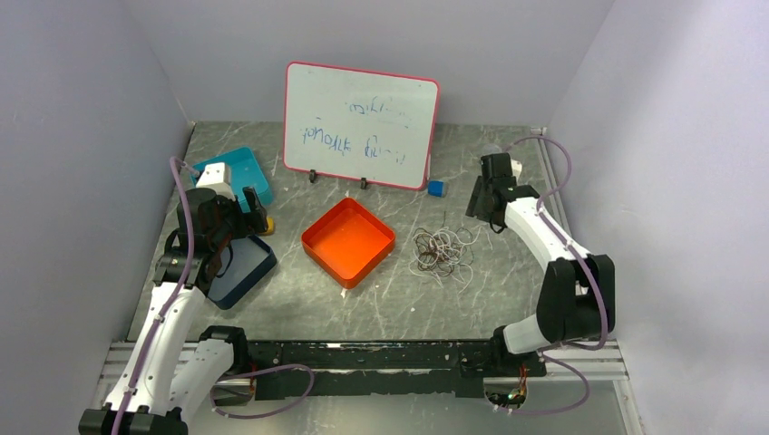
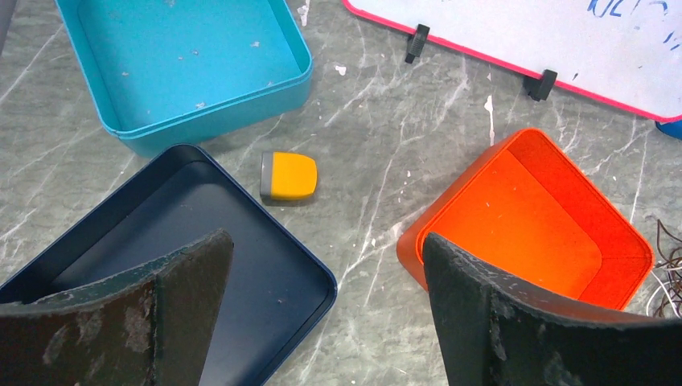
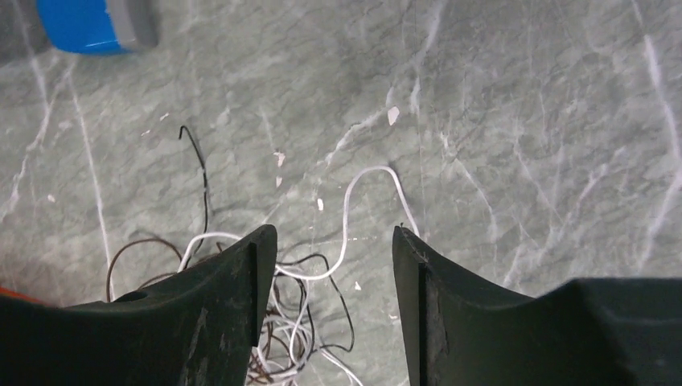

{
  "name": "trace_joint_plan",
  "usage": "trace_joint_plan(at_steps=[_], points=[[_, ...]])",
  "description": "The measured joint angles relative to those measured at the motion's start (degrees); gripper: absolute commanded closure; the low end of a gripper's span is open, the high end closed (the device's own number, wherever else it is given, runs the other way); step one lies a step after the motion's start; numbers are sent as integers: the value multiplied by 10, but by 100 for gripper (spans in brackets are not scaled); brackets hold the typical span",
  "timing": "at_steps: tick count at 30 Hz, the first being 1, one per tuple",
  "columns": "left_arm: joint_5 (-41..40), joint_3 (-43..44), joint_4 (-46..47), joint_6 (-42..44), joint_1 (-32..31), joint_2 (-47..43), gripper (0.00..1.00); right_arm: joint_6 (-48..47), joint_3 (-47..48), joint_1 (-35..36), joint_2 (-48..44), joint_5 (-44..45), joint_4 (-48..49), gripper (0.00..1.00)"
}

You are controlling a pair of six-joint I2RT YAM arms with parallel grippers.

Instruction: Untangle the cables

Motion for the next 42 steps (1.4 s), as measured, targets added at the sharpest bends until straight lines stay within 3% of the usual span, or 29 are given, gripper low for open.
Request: trace_joint_plan(at_steps=[6,16,28,37,42], points=[[0,0,0,0,0,0,8,41,-42,-22,38,-12,58,46],[0,0,0,3,0,7,8,106,-95,-32,69,-19,124,60],[12,0,7,6,0,14,1,95,-134,-34,34,-57,177,99],[114,8,58,-21,-8,37,1,41,-165,-34,-76,-143,224,100],[136,19,113,-46,-79,86,1,21,-172,-34,-136,-195,243,100]])
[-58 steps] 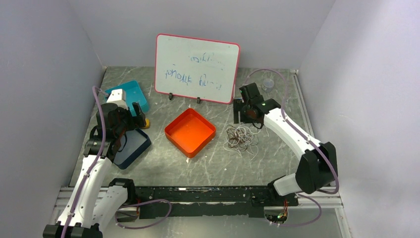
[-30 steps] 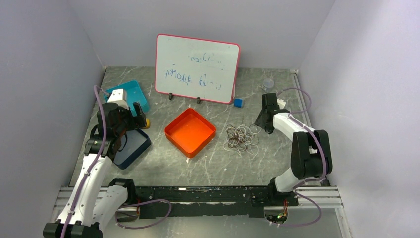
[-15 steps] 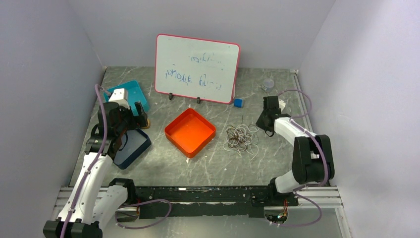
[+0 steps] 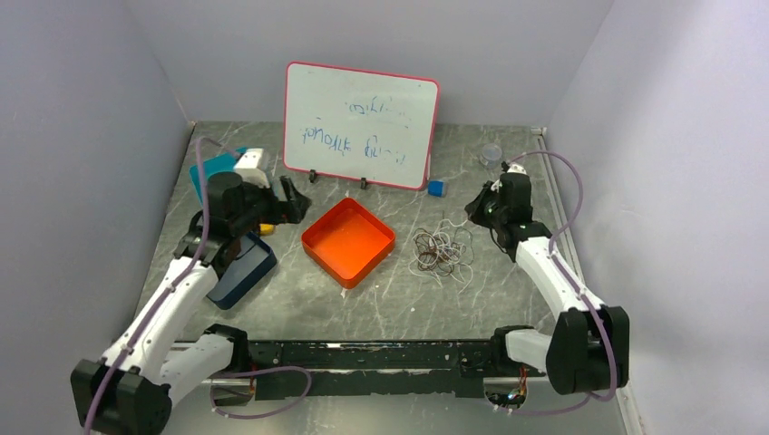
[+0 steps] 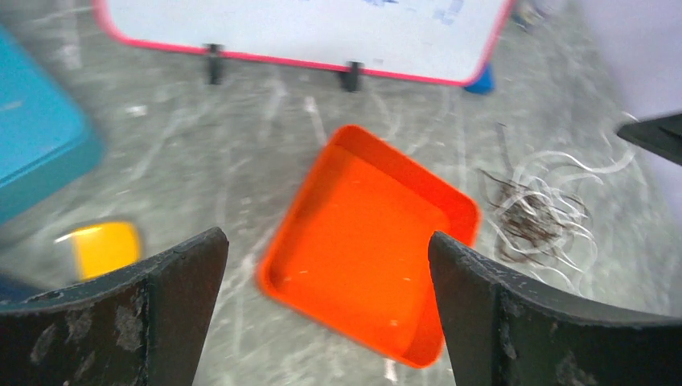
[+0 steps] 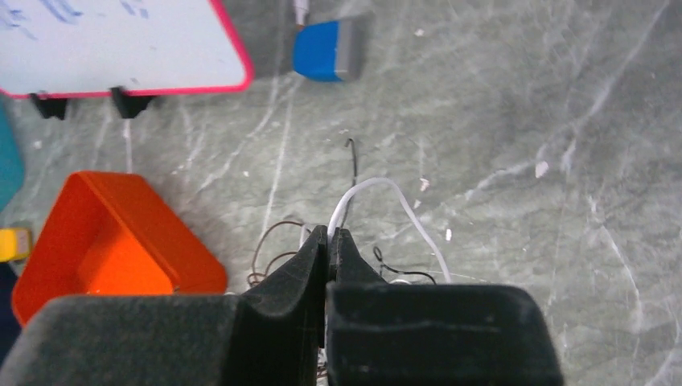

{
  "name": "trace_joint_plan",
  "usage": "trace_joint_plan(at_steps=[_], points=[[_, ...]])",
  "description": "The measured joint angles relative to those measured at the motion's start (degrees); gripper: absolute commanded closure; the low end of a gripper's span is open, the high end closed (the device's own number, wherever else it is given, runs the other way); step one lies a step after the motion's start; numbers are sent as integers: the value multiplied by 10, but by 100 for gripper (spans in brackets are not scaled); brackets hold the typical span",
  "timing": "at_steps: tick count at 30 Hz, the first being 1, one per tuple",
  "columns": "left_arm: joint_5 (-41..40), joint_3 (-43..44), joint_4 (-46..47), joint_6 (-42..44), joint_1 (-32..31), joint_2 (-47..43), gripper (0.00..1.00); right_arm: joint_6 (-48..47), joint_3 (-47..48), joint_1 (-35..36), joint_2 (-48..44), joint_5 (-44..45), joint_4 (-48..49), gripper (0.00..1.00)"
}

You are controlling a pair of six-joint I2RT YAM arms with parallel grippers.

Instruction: Untangle the cables

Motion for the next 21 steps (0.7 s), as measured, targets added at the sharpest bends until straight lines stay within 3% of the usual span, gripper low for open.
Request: trace_joint_plan(at_steps=[10,15,21], points=[[-43,85,107,-21,-250,175,2,-20,0,0,-70,-48,1,100],[-56,146,165,-21,-322,294,3,-14,3,0,-87,-70,-8,100],[-56,192,218,-15,-364,401,6,7,16,0,-92,-93,-16,100]])
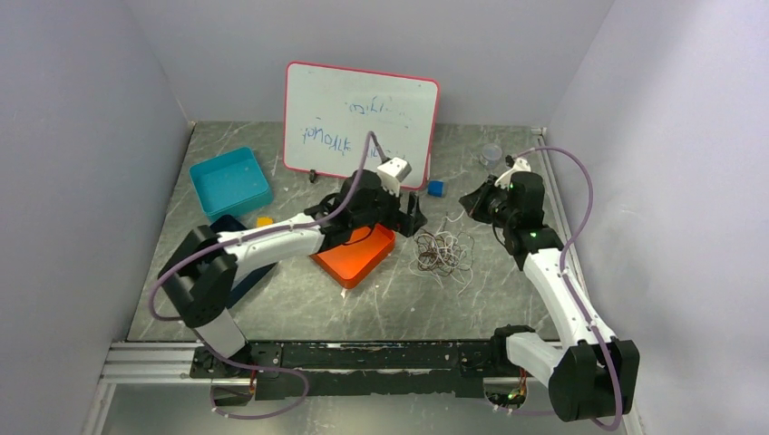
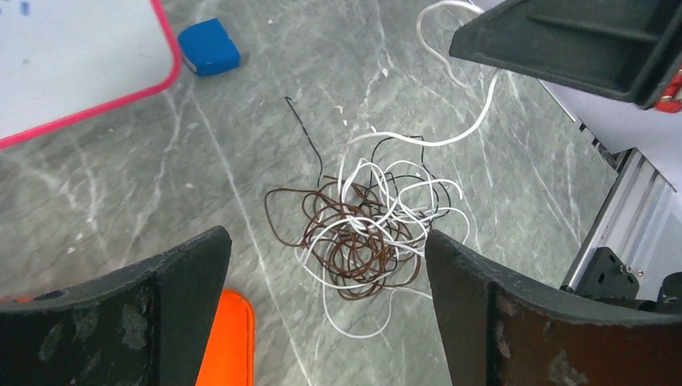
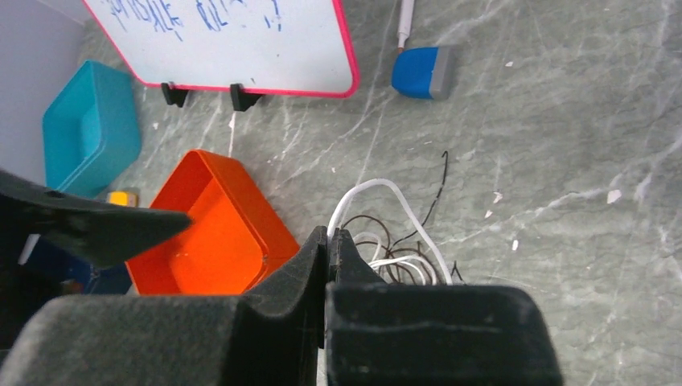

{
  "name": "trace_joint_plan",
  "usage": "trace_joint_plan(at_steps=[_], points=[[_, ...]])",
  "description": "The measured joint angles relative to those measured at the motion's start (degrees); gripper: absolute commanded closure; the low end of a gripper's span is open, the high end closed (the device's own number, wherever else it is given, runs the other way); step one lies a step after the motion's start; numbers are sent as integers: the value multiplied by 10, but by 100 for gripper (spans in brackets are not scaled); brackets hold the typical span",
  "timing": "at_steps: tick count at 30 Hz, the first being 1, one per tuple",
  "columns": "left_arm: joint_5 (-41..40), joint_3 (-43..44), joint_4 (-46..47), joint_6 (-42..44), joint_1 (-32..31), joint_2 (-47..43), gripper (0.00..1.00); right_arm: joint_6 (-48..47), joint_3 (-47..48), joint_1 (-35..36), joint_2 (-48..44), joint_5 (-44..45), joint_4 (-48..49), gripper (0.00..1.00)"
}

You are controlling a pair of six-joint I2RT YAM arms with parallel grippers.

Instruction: Untangle the cables

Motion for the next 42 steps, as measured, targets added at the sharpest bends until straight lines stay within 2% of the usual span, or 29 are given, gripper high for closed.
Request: trace_joint_plan(at_steps=[9,24,27,32,42], points=[[23,17,78,0,-14,107,8,44,3,0,-5,-28,-1,100],[52,75,152,-32,-29,214,14,94,19,0,-9,-36,-8,100],[53,80,153,-40,-36,230,18,99,30,0,-11,-36,-14,100],[56,82,154,-54,-40,254,30,110,61,0,-20,-35,-18,100],[59,90,153,-66,-41,288,40,131,169,0,-28,-42,-32,100]])
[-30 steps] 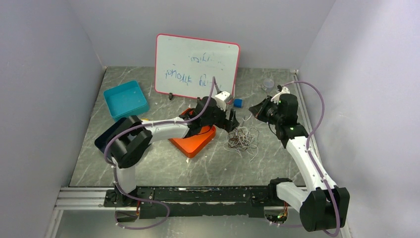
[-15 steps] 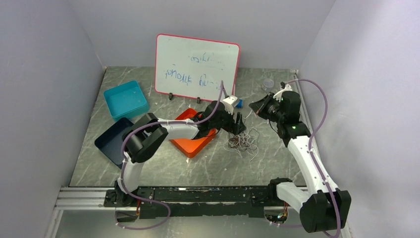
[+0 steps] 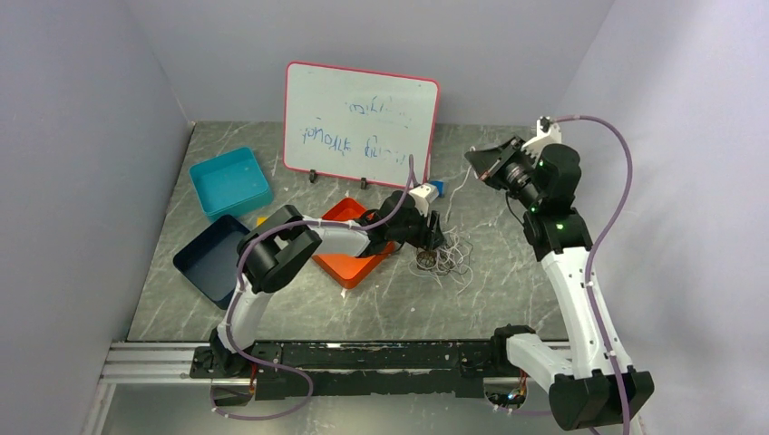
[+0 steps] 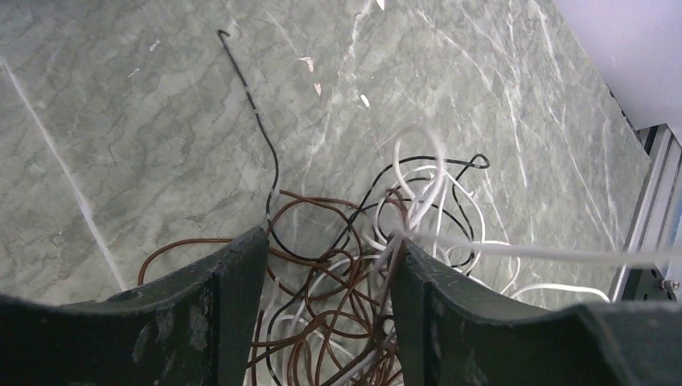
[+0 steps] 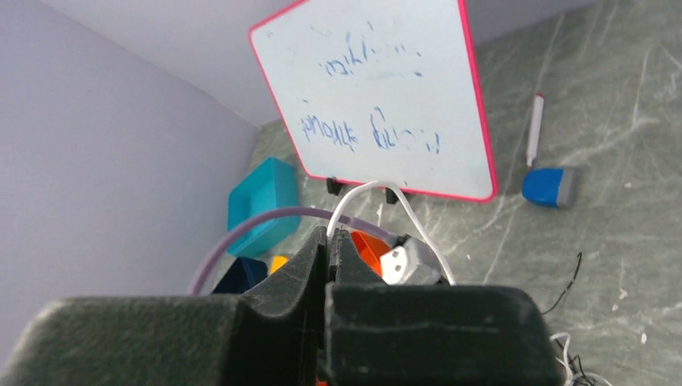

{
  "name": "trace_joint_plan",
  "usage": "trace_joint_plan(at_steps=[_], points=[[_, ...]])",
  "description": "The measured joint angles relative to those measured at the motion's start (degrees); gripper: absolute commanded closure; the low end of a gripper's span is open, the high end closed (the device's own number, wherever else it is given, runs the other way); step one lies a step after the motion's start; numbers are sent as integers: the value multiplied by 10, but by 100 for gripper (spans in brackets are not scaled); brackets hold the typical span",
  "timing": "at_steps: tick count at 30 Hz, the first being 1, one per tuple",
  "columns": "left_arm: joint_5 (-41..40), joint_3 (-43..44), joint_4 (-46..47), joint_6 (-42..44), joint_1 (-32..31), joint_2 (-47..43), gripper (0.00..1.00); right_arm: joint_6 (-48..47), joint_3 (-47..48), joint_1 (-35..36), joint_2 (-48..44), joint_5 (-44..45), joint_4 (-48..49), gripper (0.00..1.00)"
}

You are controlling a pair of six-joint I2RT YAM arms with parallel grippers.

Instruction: Untangle the cables

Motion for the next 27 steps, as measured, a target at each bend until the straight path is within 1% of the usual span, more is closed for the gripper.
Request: trace_joint_plan(at_steps=[6,13,22,27], points=[[1,0,0,0,0,0,42,-1,76,0,0,1,-23,100],[2,0,0,-1,0,0,44,-16,191,0,6,17,-52,100],[2,-12,2,-1,-2,0,45,-59,331,0,35,66,-77,100],[2,-20,5,-4,-4,0,46,-81,386,0,49,95,-79,100]])
